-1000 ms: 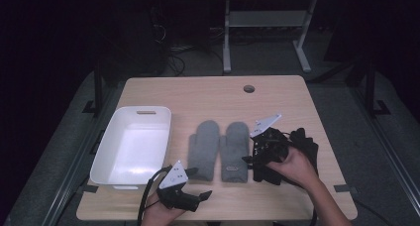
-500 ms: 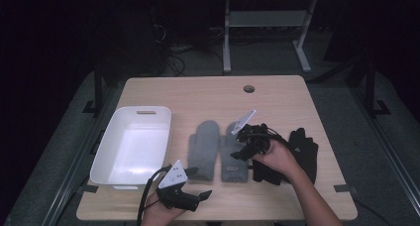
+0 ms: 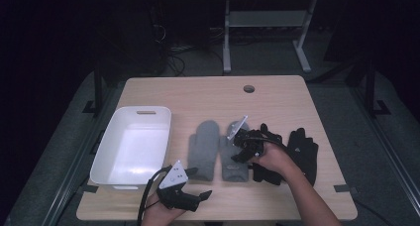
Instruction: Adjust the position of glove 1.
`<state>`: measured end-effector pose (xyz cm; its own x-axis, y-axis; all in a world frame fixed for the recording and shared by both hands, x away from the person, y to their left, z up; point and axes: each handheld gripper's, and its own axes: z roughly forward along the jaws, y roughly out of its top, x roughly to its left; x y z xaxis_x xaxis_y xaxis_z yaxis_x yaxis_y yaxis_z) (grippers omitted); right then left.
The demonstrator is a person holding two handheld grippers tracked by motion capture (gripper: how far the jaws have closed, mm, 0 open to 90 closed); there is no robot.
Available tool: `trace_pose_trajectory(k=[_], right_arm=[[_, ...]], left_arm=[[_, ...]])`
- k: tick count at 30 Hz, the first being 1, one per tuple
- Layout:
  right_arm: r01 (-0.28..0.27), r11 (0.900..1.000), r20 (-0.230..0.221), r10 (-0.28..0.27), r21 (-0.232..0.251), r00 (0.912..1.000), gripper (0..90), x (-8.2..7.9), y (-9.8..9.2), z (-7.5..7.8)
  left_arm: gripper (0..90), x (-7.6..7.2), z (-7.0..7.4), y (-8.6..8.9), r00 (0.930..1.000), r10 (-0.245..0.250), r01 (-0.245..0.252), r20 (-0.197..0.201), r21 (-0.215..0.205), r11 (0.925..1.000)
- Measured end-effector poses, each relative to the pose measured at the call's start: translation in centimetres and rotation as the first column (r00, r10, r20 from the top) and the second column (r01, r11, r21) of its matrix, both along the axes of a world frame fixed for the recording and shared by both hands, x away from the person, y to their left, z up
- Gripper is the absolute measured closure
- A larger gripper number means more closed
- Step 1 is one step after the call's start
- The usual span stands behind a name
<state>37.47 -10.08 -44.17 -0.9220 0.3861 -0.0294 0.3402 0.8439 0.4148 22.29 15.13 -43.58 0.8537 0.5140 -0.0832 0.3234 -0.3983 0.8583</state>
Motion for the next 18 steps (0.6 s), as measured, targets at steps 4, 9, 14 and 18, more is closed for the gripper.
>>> trace_pose_trajectory(k=[4, 9, 14, 18], right_arm=[[0.007, 1.0, -0.005, -0.007, 0.008, 1.0, 49.2, -0.07, -0.09, -0.05], [0.026, 1.0, -0.015, -0.026, 0.017, 0.9996, 59.0, -0.11, -0.33, 0.0], [0.047, 0.998, -0.039, -0.045, 0.038, 0.9982, 67.8, -0.1, -0.65, 0.01], [0.07, 0.996, -0.063, -0.066, 0.061, 0.9958, 75.5, -0.12, -0.98, 0.11]], left_arm=[[16.8, 0.12, 0.04, 0.16, 1.0, 0.002, -0.002, -0.005, 0.004, 1.0], [16.8, 0.19, 0.12, 0.41, 0.9999, 0.008, -0.008, -0.009, 0.0, 1.0], [16.8, 0.08, 0.16, 0.4, 0.9999, 0.004, -0.004, -0.01, 0.002, 1.0], [16.8, -0.06, 0.18, 0.3, 1.0, -0.002, 0.002, -0.003, 0.006, 1.0]])
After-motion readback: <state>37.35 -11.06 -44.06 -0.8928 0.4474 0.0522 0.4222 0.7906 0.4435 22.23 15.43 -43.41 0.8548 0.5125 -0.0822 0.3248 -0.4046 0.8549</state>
